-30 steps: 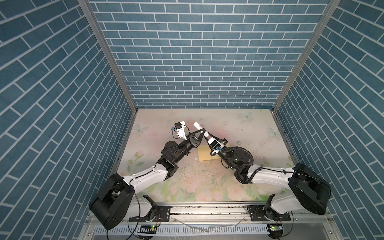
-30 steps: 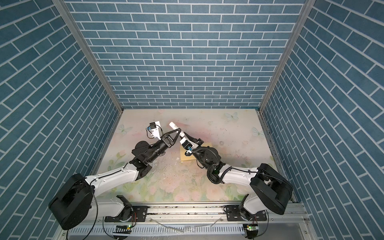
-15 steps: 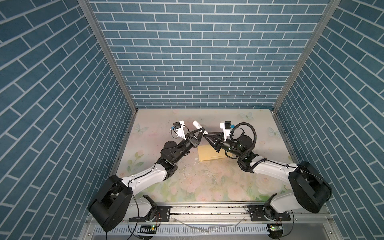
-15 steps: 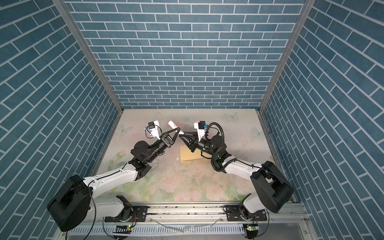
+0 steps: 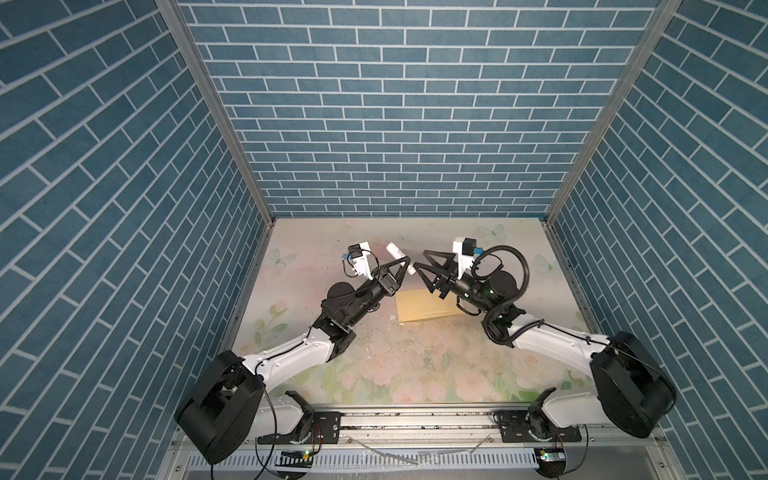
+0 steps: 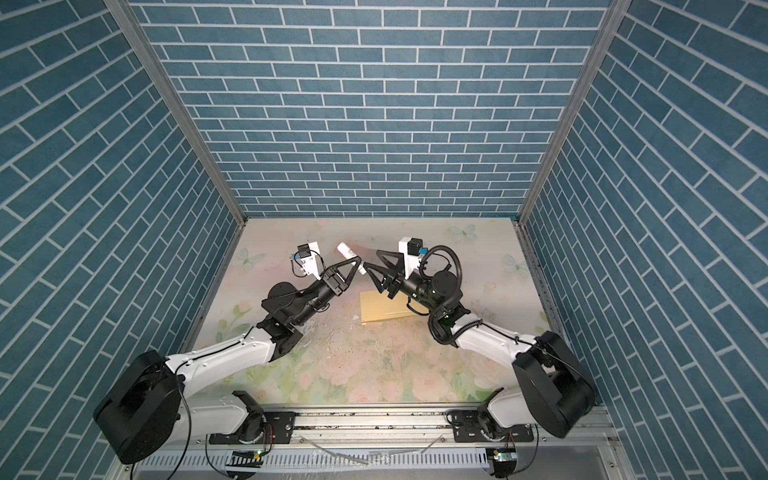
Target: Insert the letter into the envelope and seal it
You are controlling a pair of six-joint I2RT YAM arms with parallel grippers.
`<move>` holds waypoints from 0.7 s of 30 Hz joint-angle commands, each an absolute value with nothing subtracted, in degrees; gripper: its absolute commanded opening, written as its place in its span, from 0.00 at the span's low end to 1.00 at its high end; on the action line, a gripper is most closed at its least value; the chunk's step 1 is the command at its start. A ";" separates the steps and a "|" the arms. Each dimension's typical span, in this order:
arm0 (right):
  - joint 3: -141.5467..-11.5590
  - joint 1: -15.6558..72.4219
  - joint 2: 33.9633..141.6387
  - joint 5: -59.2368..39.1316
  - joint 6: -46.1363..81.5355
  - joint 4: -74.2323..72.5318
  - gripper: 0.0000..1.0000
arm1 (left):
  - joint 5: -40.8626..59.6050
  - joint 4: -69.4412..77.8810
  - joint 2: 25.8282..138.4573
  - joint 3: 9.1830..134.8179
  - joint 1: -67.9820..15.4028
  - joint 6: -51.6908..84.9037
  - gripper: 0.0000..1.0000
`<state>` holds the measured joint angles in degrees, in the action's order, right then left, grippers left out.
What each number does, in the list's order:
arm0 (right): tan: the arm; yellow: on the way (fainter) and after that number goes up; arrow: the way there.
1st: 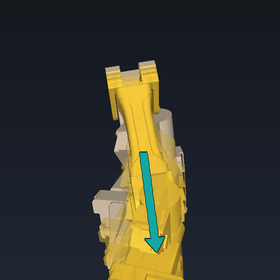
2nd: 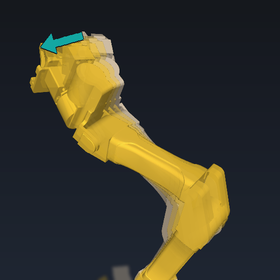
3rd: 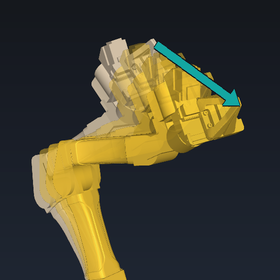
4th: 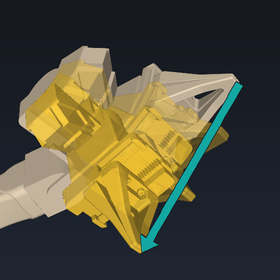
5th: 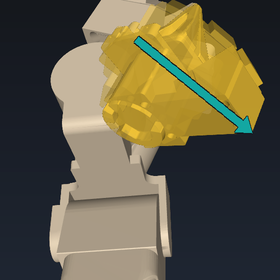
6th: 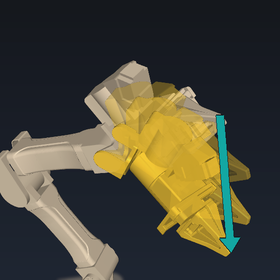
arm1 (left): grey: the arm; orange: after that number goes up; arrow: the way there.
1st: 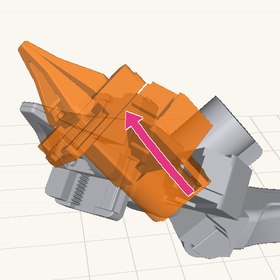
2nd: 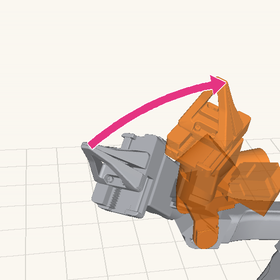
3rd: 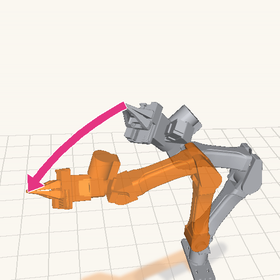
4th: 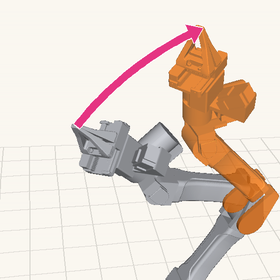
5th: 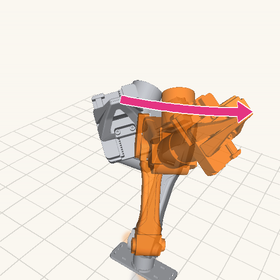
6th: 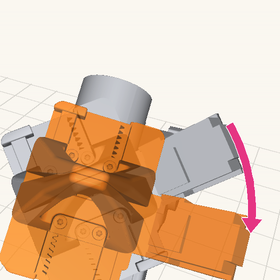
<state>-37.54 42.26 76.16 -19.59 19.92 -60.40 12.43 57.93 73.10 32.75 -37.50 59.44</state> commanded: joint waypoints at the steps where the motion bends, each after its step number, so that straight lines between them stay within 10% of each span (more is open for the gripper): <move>1: -34.05 47.95 72.16 -7.36 -12.08 -57.61 0.68 | 13.79 59.75 73.84 32.42 -37.71 61.28 0.00; 21: -33.35 54.76 81.74 6.99 -32.31 -73.93 0.36 | 14.06 60.45 74.81 32.60 -37.71 62.24 0.00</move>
<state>-31.66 54.26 81.41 5.19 -29.08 -69.43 13.17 58.26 74.59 32.75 -37.52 62.39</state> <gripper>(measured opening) 0.360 0.275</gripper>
